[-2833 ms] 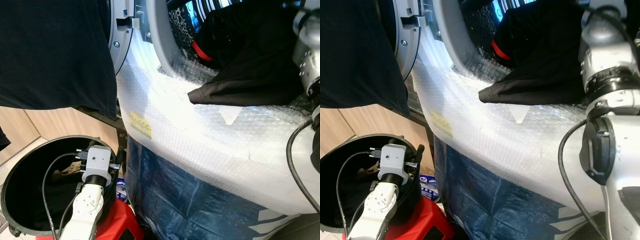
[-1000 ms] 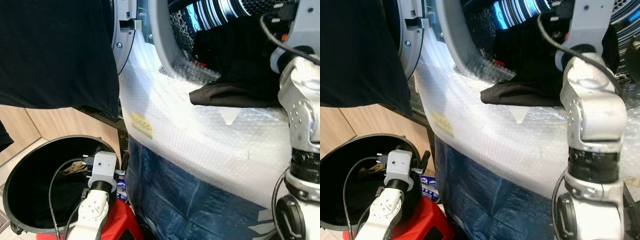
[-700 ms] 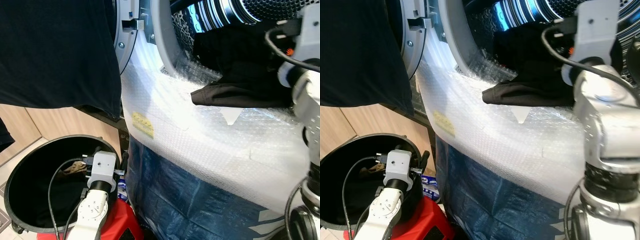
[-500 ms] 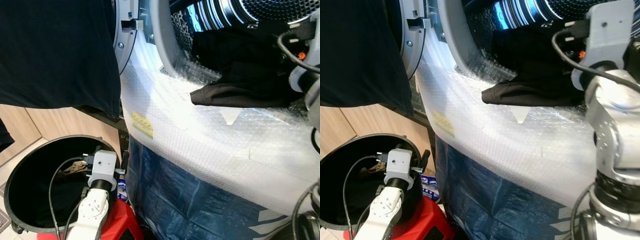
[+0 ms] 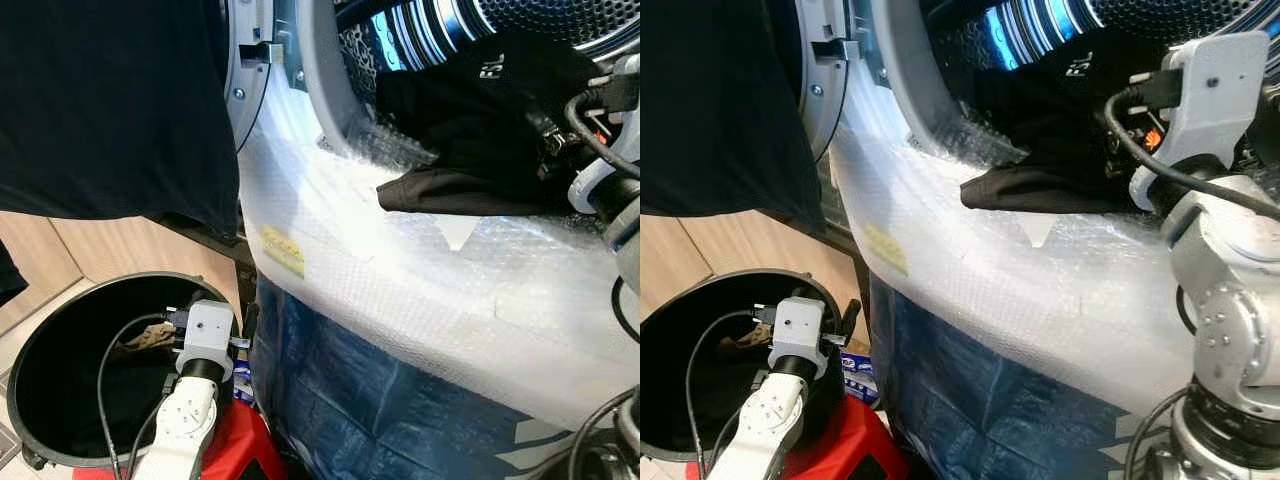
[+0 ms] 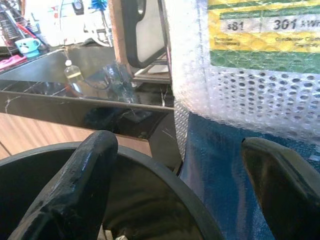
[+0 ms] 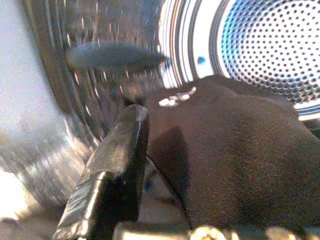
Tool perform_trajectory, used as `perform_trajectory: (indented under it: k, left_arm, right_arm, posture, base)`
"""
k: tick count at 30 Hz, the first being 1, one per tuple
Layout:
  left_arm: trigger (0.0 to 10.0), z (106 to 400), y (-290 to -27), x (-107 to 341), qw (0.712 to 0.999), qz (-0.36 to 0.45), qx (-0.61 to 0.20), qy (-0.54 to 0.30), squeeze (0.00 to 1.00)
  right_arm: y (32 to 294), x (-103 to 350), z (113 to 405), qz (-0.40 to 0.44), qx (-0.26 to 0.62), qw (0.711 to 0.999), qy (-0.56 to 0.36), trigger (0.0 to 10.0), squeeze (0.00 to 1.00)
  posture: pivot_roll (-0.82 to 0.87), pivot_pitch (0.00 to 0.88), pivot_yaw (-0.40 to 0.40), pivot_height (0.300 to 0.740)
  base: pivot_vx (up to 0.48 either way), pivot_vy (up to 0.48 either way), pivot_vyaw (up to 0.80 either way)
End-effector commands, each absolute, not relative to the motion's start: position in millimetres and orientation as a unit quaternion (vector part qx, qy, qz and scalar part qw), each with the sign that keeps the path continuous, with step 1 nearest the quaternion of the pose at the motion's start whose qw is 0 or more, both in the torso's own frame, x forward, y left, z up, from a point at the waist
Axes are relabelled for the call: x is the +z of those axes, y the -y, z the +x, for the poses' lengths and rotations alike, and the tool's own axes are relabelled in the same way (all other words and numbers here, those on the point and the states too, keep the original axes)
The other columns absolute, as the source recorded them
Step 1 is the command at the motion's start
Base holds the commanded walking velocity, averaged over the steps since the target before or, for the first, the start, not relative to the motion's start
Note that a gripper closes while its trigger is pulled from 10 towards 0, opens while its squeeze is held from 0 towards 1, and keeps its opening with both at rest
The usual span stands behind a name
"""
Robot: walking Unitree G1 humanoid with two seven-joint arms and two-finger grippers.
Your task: Clothes washing
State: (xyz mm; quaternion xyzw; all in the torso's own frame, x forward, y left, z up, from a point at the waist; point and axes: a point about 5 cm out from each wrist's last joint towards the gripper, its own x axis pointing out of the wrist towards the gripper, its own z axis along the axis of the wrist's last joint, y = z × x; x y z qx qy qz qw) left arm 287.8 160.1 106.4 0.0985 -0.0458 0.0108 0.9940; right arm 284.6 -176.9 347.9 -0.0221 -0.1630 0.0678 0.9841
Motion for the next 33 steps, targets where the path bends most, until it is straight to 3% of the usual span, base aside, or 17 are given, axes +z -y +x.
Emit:
perform_trajectory:
  k: [1, 2, 3, 4, 8, 9, 13, 15, 18, 22, 28, 33]
  left_arm:
    - [10.0, 288, -158, 107, 0.994, 0.1, 0.006, 0.048, 0.0]
    - [10.0, 288, -158, 107, 0.994, 0.1, 0.006, 0.049, 0.0]
    - [10.0, 288, -158, 107, 0.994, 0.1, 0.006, 0.049, 0.0]
    - [10.0, 288, -158, 107, 0.994, 0.1, 0.006, 0.049, 0.0]
    - [10.0, 288, -159, 108, 0.994, 0.1, 0.006, 0.052, 0.0]
    - [10.0, 288, -159, 108, 0.994, 0.1, 0.006, 0.052, 0.0]
    - [10.0, 288, -158, 108, 0.993, 0.101, 0.003, 0.054, 0.0]
    - [10.0, 288, -158, 108, 0.993, 0.101, 0.003, 0.054, 0.0]
    - [10.0, 288, -157, 109, 0.993, 0.1, 0.003, 0.056, 0.0]
    - [10.0, 288, -158, 110, 0.993, 0.1, 0.002, 0.058, 0.0]
    - [10.0, 288, -158, 109, 0.993, 0.1, 0.001, 0.058, 0.0]
    - [10.0, 288, -157, 109, 0.993, 0.099, 0.0, 0.056, 0.0]
  right_arm:
    - [172, 348, 282, 0.034, 0.073, 0.981, 0.176, 10.0, 0.98]
    - [164, 346, 281, 0.094, 0.108, 0.975, 0.169, 10.0, 0.91]
    - [160, 343, 281, 0.118, 0.125, 0.971, 0.164, 10.0, 0.0]
    - [160, 343, 281, 0.118, 0.125, 0.971, 0.164, 10.0, 0.0]
    - [160, 336, 281, -0.044, 0.073, 0.984, 0.159, 10.0, 0.0]
    - [159, 335, 281, -0.046, 0.071, 0.983, 0.162, 10.0, 0.0]
    - [158, 317, 280, 0.069, 0.083, 0.985, 0.137, 10.0, 0.0]
    - [160, 311, 280, 0.087, 0.081, 0.985, 0.128, 10.0, 0.0]
    - [176, 285, 282, 0.032, 0.011, 0.996, 0.086, 10.0, 0.0]
    - [179, 289, 279, 0.092, -0.006, 0.987, 0.134, 10.0, 0.0]
    - [171, 295, 268, 0.095, 0.013, 0.98, 0.174, 10.0, 0.0]
    - [164, 320, 252, 0.11, 0.071, 0.957, 0.26, 10.0, 0.0]
  posture:
    - [-0.03, 0.095, -0.068, 0.74]
    - [-0.03, 0.095, -0.068, 0.74]
    - [-0.02, 0.092, -0.07, 0.74]
    - [-0.02, 0.092, -0.07, 0.74]
    - [-0.02, 0.067, -0.071, 0.74]
    - [-0.02, 0.067, -0.071, 0.74]
    - [-0.01, 0.053, -0.076, 0.74]
    - [-0.01, 0.053, -0.076, 0.74]
    - [-0.01, 0.057, -0.074, 0.74]
    - [-0.01, 0.061, -0.073, 0.74]
    - [-0.02, 0.075, -0.069, 0.74]
    - [-0.03, 0.085, -0.068, 0.74]
  base:
    - [0.0, 0.0, 0.0]
    - [0.0, 0.0, 0.0]
    - [0.0, 0.0, 0.0]
    - [0.0, 0.0, 0.0]
    - [0.0, 0.0, 0.0]
    - [0.0, 0.0, 0.0]
    - [0.0, 0.0, 0.0]
    - [0.0, 0.0, 0.0]
    - [0.0, 0.0, 0.0]
    - [0.0, 0.0, 0.0]
    - [0.0, 0.0, 0.0]
    - [0.0, 0.0, 0.0]
